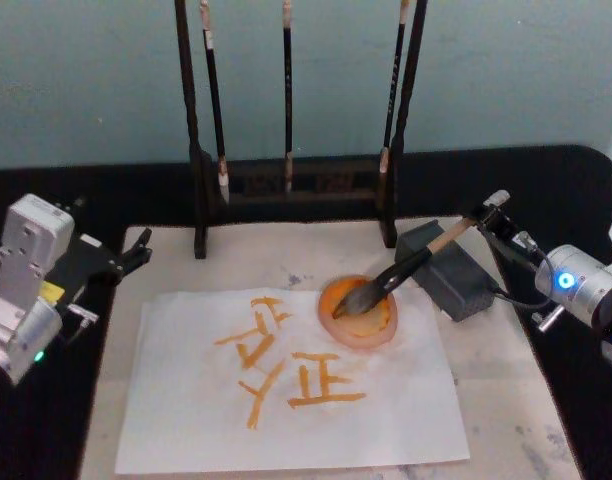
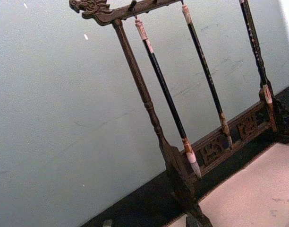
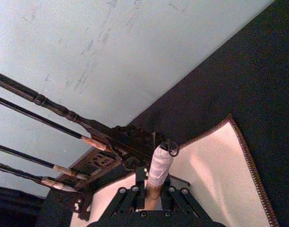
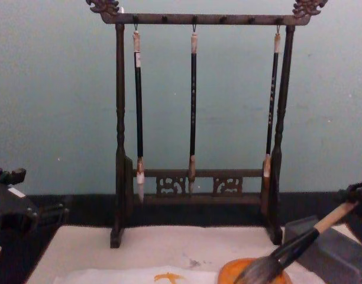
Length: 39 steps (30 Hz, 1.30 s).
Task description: Pick up the brush from the inkstone, write on the paper, then place the brush back to its original position.
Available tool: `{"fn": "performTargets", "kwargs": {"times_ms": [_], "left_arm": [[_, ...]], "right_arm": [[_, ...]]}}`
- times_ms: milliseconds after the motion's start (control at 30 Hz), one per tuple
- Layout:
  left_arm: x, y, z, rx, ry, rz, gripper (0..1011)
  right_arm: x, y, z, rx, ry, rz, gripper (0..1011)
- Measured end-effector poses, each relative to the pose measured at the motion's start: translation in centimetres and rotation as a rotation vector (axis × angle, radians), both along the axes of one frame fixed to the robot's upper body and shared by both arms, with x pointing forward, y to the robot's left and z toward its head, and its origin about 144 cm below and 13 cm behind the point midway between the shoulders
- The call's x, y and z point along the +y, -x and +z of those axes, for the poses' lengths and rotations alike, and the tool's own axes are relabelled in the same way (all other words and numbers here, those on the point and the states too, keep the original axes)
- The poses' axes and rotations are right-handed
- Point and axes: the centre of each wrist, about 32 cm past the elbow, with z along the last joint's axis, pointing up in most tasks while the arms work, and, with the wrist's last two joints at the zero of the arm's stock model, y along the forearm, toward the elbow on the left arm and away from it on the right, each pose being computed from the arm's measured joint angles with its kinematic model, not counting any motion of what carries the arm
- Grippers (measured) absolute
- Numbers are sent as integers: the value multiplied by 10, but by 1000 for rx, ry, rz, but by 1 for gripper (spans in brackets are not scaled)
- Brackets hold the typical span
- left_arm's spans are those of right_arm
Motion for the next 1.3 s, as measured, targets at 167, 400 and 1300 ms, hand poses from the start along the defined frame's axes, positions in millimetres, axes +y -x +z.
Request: {"fn": "performTargets", "kwargs": {"times_ms": [167, 400, 1300], "left_arm": [[0, 0, 0, 0, 0, 0, 1010], [0, 0, 0, 0, 0, 0, 1010], [0, 0, 0, 0, 0, 0, 1010]], "right_arm": [[2, 0, 1, -13, -6, 10, 178], [10, 1, 9, -53, -21, 33, 177], [60, 77, 66, -496, 311, 137, 176]]}}
